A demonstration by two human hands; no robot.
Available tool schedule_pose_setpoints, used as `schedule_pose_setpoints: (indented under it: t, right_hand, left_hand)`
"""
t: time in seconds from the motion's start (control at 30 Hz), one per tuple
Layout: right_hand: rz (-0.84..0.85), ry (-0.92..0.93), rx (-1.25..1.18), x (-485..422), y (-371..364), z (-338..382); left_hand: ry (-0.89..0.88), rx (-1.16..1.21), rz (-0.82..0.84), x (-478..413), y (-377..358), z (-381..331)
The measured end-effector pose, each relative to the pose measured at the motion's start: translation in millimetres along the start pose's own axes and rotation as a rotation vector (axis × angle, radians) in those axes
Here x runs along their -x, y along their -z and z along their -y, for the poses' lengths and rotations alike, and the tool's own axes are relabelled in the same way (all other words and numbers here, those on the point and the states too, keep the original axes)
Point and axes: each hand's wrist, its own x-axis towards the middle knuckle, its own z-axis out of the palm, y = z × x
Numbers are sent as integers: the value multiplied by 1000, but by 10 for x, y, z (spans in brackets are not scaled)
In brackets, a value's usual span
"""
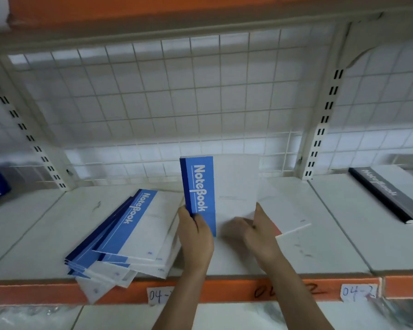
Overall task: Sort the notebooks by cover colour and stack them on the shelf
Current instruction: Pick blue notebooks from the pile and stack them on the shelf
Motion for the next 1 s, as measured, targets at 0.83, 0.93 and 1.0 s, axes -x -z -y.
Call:
schedule_pose_setpoints:
  t: [0.83, 0.93, 1.0]
  right_hand:
    - [-618, 38, 229, 1140, 3527, 140]
    - [-593, 72, 325, 1306, 4022, 120]
    - [-579, 84, 383, 1354, 4299, 69]
  left_hand:
    - [-220, -133, 667, 2347, -2191, -1038]
    - [-133, -133, 670, 2688, -2571, -1164]
    - [-101, -115, 678, 2857, -2783, -1244]
